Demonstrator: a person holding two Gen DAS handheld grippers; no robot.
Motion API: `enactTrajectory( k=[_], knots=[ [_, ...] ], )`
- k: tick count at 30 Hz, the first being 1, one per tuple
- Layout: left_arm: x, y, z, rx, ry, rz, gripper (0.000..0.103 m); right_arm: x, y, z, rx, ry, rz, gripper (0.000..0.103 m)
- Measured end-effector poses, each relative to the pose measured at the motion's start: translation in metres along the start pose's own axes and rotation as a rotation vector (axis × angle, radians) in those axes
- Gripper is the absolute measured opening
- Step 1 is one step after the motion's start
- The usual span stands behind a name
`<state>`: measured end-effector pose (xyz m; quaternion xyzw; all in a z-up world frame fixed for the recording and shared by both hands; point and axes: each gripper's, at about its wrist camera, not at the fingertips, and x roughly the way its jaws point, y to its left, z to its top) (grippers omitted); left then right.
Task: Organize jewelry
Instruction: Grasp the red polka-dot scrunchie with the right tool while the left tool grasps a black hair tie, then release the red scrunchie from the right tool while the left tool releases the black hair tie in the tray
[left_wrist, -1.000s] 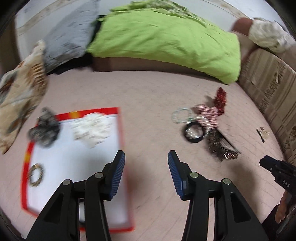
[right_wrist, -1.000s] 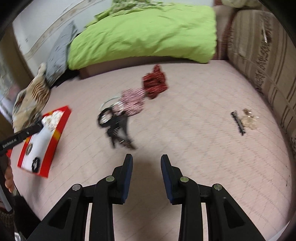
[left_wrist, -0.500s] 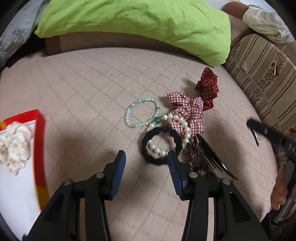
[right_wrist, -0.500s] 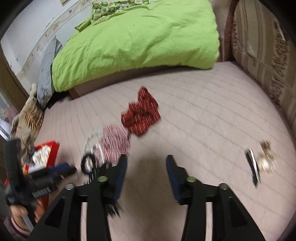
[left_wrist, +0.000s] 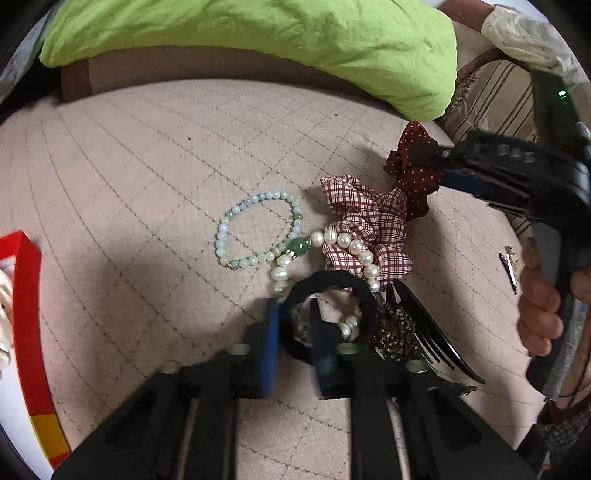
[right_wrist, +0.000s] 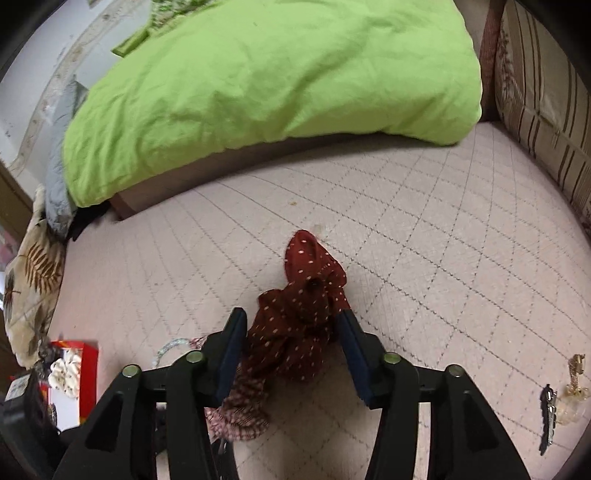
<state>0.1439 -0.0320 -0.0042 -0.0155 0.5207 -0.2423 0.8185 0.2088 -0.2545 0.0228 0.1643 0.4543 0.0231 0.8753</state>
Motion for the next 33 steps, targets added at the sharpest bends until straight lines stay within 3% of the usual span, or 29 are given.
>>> enactTrajectory(
  k=[2,8,17,21,26,33],
  knots=[
    [-0.003,-0.001,-0.001,-0.006,-0.006,0.008,0.007,0.006,-0.003,0.0,0.008,0.031,-0.008,0.011],
    [-0.024,-0.014,-0.006,0.017,-0.045,0.01,0.006,-0.019,-0.012,-0.008,0.053,0.0,0.003,0.009],
    [-0.105,-0.001,-0.018,-0.03,-0.153,-0.035,0.006,-0.084,0.01,-0.024,0.036,-0.072,0.055,0.009],
    [-0.139,0.023,-0.034,-0.073,-0.19,0.002,0.006,-0.097,0.042,-0.037,-0.003,-0.063,0.101,0.009],
    [-0.172,0.069,-0.061,-0.129,-0.215,0.102,0.006,-0.1,0.094,-0.066,-0.087,-0.025,0.149,0.009],
    [-0.198,0.166,-0.107,-0.297,-0.201,0.243,0.006,-0.092,0.184,-0.1,-0.239,0.037,0.231,0.009]
  ],
)
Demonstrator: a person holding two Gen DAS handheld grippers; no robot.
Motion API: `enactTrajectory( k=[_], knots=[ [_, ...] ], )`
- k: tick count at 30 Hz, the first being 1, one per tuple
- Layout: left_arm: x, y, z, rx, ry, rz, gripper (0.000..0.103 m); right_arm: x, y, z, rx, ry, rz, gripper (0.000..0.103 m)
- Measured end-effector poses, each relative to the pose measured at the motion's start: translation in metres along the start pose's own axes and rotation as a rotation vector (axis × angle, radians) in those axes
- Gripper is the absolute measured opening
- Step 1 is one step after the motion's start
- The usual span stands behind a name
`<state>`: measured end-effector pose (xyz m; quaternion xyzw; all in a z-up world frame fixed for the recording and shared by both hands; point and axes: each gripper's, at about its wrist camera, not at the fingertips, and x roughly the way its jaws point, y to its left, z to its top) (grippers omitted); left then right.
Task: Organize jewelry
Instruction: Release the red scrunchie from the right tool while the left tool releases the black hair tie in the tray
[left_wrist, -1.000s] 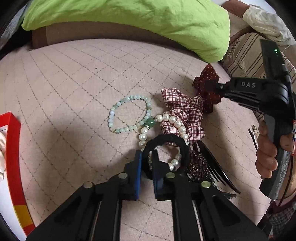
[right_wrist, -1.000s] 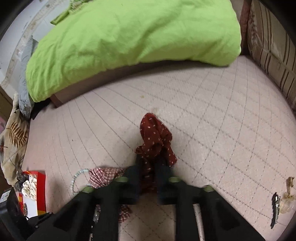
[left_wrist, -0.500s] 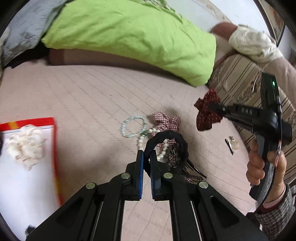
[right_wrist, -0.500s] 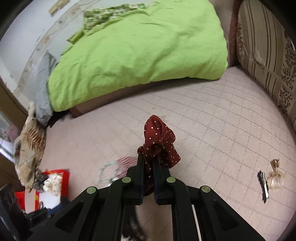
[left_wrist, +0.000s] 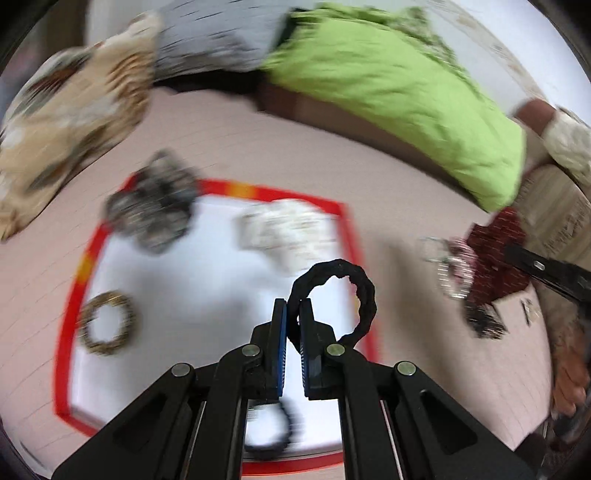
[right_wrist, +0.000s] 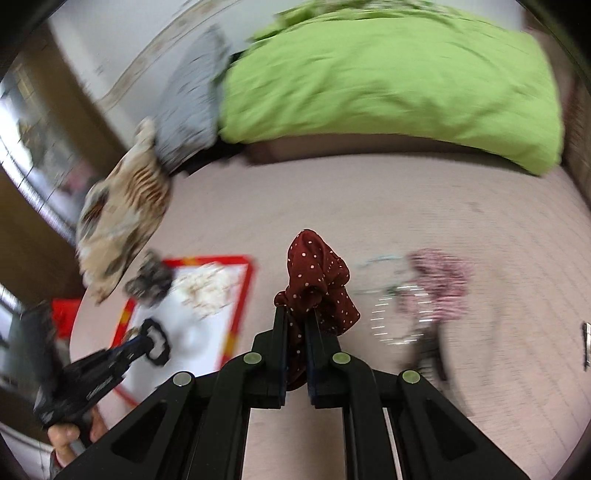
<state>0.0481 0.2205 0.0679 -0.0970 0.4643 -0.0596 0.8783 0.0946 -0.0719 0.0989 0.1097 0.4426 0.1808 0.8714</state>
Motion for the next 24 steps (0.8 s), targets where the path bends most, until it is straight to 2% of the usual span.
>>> enactTrajectory(
  k=[6,9,17,24],
  knots=[
    [0.015,0.064,-0.001,-0.093,0.028,0.093,0.006,0.038,0.075,-0.008,-0.138,0.067,0.033,0.009],
    [0.025,0.083,0.003,-0.122,0.041,0.093,0.006,0.063,0.104,-0.015,-0.203,0.111,0.021,0.009],
    [0.041,0.1,0.01,-0.16,0.047,0.063,0.006,0.129,0.147,-0.04,-0.271,0.237,0.012,0.009],
    [0.043,0.106,0.014,-0.166,0.031,0.058,0.006,0.15,0.166,-0.053,-0.307,0.267,0.004,0.011]
  ],
)
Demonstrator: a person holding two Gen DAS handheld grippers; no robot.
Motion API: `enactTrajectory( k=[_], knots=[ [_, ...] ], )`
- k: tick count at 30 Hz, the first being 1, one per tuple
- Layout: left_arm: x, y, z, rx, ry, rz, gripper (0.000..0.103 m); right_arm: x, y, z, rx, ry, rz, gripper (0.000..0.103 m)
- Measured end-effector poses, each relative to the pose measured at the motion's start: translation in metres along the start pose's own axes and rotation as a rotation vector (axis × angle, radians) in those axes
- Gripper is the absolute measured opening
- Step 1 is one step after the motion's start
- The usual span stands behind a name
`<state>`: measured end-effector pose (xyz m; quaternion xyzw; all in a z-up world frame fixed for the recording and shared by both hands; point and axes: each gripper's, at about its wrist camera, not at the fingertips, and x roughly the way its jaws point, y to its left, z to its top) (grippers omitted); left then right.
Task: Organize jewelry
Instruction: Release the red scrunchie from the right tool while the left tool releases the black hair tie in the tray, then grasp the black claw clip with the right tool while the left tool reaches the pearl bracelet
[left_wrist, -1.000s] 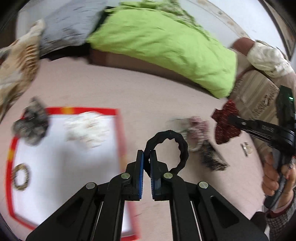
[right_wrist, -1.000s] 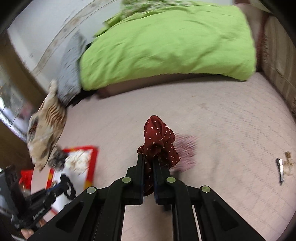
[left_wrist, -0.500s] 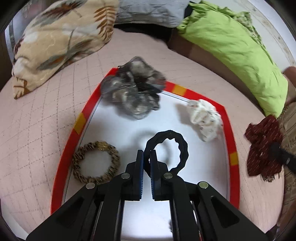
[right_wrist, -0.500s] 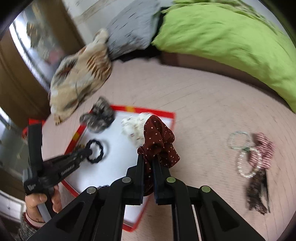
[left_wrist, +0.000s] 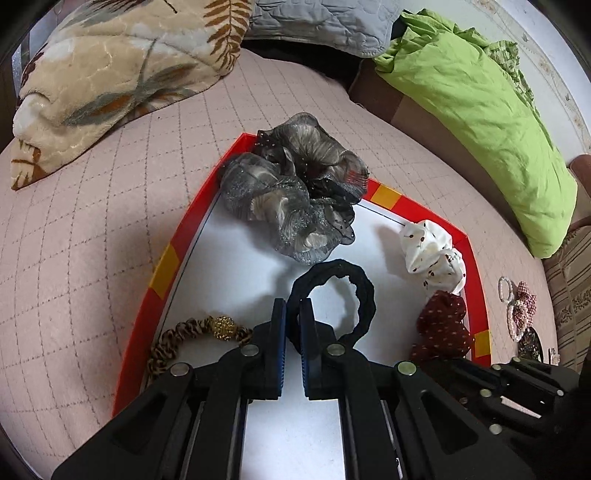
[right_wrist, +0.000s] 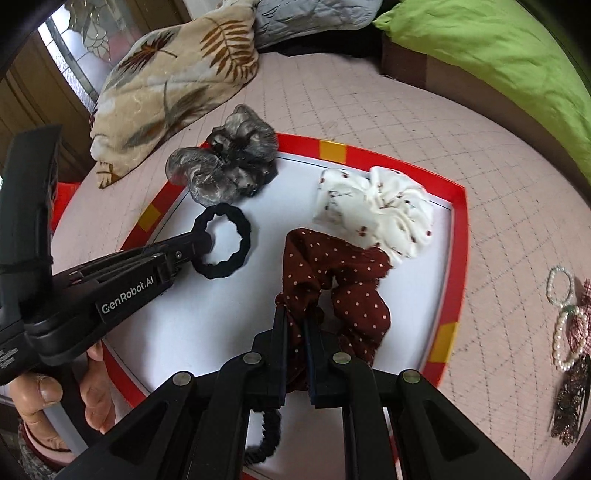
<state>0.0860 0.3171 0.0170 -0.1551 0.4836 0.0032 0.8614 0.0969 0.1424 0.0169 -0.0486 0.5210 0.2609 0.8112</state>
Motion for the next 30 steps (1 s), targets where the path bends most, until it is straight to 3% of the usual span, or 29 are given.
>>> enactTrajectory(
  k=[5,8,10,19,30],
  knots=[
    [-0.007,-0.001,-0.001,0.005,-0.019,0.002,0.011,0.003,0.004,0.001,-0.006,0.002,0.002,0.014],
    [-0.016,-0.001,-0.003,0.016,-0.052,0.011,0.025,-0.001,0.003,0.0,0.001,-0.005,0.009,0.026],
    [-0.025,-0.003,-0.007,0.031,-0.086,0.022,0.029,-0.005,0.004,-0.001,-0.001,-0.015,0.008,0.032],
    [-0.046,-0.013,-0.018,0.093,-0.172,0.088,0.03,-0.04,-0.004,-0.012,-0.001,-0.074,0.008,0.034],
    [-0.066,-0.055,-0.044,0.226,-0.213,0.201,0.031,-0.099,-0.059,-0.063,0.048,-0.158,-0.086,0.036]
  ],
)
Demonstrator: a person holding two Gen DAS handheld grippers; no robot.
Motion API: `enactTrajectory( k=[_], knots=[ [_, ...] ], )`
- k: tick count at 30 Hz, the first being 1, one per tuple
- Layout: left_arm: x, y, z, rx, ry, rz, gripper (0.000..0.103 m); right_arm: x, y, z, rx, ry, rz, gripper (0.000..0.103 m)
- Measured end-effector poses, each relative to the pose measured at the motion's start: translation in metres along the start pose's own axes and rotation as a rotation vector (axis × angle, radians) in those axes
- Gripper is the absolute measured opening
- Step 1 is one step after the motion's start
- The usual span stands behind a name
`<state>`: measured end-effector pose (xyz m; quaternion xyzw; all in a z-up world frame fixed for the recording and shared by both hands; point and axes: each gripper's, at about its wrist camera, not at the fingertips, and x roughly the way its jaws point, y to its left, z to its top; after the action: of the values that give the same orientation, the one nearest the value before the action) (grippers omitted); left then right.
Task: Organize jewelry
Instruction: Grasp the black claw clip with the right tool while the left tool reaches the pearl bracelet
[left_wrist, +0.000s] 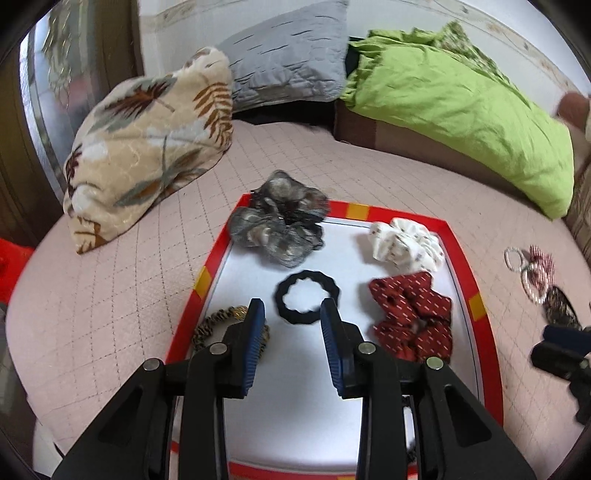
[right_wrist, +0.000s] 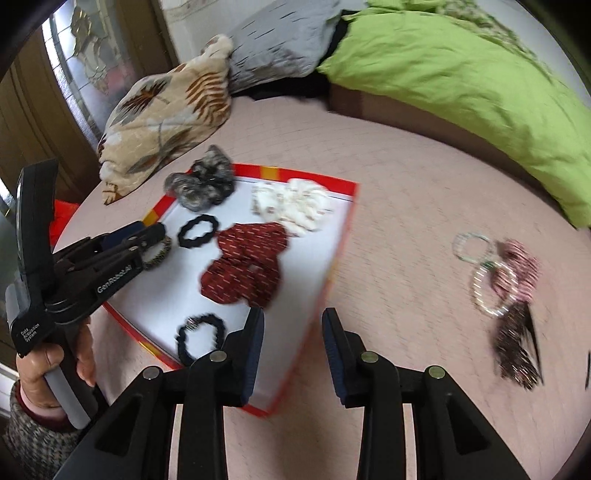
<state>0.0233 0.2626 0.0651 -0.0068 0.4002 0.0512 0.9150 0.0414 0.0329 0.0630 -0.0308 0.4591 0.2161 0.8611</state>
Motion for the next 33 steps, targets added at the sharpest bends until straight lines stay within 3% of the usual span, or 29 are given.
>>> enactTrajectory(
  k=[4,8,18,33],
  knots=[
    [-0.015,-0.023,0.0,0.037,0.002,-0.009,0.032,-0.02,-0.028,-0.014,0.046,-0.027,-0.035,0.037],
    [-0.033,-0.047,-0.006,0.082,-0.014,-0.009,0.044,-0.038,-0.061,-0.028,0.115,-0.049,-0.062,0.04],
    [-0.063,-0.112,-0.02,0.235,-0.012,-0.033,0.045,-0.079,-0.127,-0.064,0.228,-0.11,-0.112,0.041],
    [-0.077,-0.185,-0.036,0.353,0.013,-0.065,0.049,-0.106,-0.213,-0.111,0.416,-0.163,-0.143,0.042]
  ],
)
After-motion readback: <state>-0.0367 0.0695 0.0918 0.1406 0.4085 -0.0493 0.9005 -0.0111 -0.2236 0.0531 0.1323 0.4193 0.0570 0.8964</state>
